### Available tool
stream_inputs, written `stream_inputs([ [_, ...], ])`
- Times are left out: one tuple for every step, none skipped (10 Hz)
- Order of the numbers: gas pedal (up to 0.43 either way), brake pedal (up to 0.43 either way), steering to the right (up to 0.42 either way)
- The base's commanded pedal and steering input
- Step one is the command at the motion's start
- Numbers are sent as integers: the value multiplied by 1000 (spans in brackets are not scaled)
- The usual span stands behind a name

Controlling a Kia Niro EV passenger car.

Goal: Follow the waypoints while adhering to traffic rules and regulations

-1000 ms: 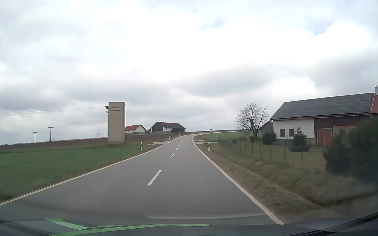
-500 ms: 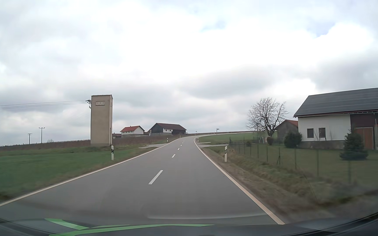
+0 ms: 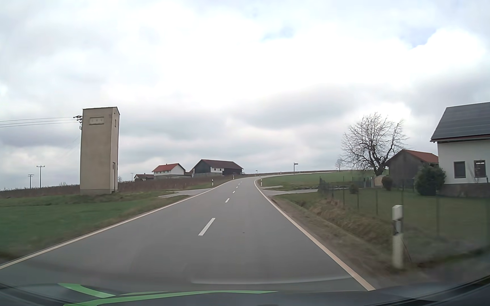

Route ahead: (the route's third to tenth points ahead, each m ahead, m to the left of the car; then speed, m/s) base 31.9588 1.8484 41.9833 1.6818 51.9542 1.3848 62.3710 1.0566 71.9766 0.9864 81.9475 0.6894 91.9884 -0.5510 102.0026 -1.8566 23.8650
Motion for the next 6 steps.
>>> stream_inputs([
  [299, 0, 0],
  [299, 0, 0],
  [299, 0, 0],
  [299, 0, 0],
  [299, 0, 0],
  [299, 0, 0],
])
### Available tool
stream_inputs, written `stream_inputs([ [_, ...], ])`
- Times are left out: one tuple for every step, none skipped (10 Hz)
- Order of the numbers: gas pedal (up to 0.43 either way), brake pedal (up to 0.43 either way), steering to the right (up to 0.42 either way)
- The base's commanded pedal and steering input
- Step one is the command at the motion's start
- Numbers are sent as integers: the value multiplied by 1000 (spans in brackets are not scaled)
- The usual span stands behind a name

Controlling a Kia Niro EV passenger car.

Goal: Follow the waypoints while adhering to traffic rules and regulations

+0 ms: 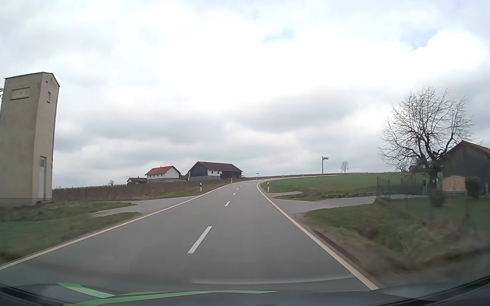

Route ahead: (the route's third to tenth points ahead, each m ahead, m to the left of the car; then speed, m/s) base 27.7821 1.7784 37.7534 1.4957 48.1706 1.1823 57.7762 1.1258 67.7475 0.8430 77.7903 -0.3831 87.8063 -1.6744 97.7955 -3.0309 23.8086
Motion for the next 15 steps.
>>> stream_inputs([
  [299, 0, 0],
  [299, 0, 0],
  [299, 0, 0],
  [299, 0, 0],
  [299, 0, 0],
  [299, 0, 1],
  [311, 0, 1],
  [311, 0, 1],
  [311, 0, 1],
  [311, 0, 2],
  [311, 0, 3],
  [311, 0, 6],
  [311, 0, 7],
  [311, 0, 9],
  [311, 0, 10],
])
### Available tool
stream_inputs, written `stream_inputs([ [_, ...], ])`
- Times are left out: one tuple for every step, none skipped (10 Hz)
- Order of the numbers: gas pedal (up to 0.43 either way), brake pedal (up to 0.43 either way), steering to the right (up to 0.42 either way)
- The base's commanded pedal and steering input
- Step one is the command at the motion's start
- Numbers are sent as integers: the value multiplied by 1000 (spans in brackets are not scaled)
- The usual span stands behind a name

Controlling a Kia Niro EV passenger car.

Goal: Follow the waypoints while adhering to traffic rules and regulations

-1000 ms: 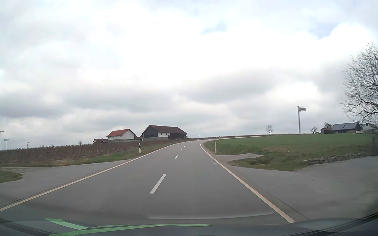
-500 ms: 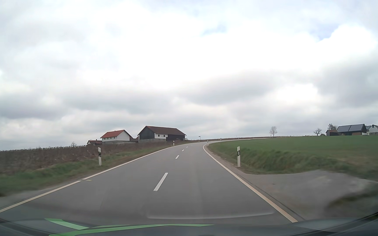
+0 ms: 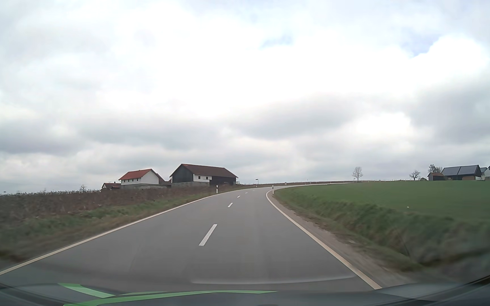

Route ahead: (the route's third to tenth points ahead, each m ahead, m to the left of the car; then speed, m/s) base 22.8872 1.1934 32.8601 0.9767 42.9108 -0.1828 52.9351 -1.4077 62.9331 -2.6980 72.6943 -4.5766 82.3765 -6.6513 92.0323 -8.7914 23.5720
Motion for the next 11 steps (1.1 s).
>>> stream_inputs([
  [311, 0, 10],
  [311, 0, 10],
  [311, 0, 10],
  [311, 0, 10],
  [311, 0, 10],
  [311, 0, 10],
  [311, 0, 10],
  [319, 0, 10],
  [319, 0, 10],
  [319, 0, 10],
  [319, 0, 10],
])
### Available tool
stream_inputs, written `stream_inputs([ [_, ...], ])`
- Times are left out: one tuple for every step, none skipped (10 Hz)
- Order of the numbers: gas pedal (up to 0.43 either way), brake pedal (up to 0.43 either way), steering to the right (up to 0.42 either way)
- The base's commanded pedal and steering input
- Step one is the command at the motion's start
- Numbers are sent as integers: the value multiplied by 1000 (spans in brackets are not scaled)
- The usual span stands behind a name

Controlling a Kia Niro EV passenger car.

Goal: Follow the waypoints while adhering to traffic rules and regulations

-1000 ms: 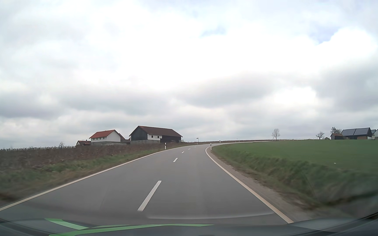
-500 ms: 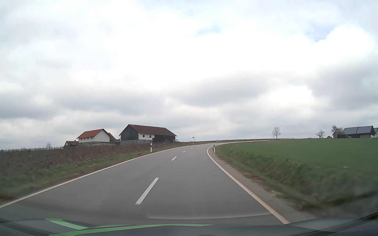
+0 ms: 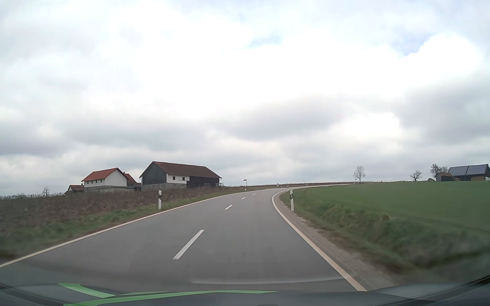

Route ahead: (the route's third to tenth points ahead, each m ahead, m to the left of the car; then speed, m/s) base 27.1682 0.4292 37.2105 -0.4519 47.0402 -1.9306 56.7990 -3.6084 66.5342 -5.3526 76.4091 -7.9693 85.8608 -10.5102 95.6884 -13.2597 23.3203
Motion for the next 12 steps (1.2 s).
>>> stream_inputs([
  [319, 0, 11],
  [319, 0, 13],
  [319, 0, 15],
  [319, 0, 16],
  [319, 0, 18],
  [319, 0, 18],
  [319, 0, 19],
  [319, 0, 20],
  [319, 0, 20],
  [319, 0, 20],
  [319, 0, 20],
  [319, 0, 21],
])
